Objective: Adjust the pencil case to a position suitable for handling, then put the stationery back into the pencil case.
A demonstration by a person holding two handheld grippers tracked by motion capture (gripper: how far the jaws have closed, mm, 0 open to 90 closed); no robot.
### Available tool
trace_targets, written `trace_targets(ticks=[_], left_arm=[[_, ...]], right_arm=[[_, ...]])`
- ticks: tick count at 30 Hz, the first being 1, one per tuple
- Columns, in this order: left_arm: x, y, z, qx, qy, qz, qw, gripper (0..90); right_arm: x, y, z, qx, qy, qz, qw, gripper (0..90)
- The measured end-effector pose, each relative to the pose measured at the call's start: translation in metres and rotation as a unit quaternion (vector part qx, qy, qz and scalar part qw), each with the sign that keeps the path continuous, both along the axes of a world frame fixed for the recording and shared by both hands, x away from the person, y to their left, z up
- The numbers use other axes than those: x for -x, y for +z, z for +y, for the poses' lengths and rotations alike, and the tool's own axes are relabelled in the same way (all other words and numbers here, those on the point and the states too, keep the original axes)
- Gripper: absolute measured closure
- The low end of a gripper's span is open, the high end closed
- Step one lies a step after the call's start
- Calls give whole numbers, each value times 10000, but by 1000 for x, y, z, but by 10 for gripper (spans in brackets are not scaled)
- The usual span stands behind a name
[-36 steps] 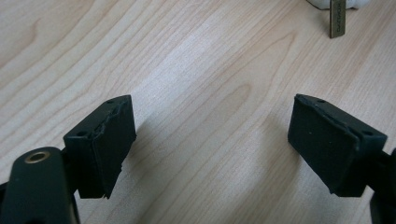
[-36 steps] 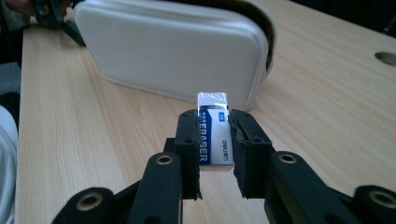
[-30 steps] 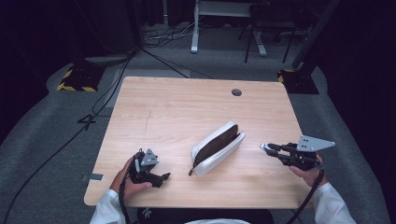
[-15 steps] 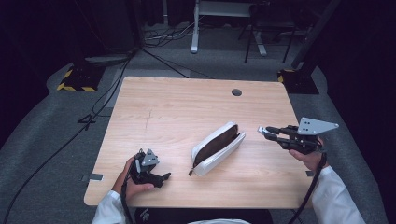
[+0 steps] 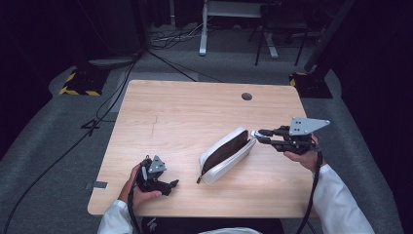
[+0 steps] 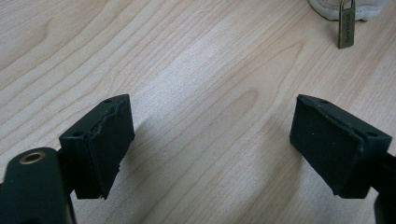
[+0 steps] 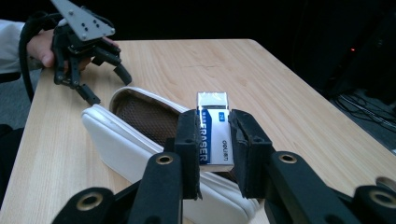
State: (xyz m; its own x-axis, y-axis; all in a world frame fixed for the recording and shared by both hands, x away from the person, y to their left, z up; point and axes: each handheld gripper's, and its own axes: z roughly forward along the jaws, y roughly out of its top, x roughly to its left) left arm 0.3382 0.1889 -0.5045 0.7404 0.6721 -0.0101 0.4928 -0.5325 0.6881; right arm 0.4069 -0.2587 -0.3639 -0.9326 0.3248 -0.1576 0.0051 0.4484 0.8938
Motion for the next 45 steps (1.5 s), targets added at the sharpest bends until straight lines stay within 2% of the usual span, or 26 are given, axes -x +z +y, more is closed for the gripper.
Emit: trace_targets(ticks=[6, 14, 28, 33, 34, 36, 45], left_arm=[[2, 0, 1, 25, 32, 10, 10000, 147], [3, 0, 1, 19, 37, 11, 10000, 148], [5, 0, 1, 11, 73, -10, 10000, 149], [5, 0, 1, 18, 71, -5, 10000, 152], [5, 0, 1, 18, 71, -5, 10000, 152], [5, 0, 1, 19, 68, -9, 10000, 152], [6, 0, 1, 31, 69, 4, 10000, 152]], right_arm=[[-3, -2, 19, 178, 289, -7, 9994, 736], [-7, -7, 32, 296, 563, 43, 9980, 735], [-3, -9, 52, 720, 924, 49, 9931, 735], [-5, -13, 59, 774, 1050, 156, 9913, 734], [-5, -13, 59, 774, 1050, 156, 9913, 734], [-7, -18, 64, 922, 1052, 198, 9900, 734], [-15, -25, 66, 946, 956, 273, 9905, 733]])
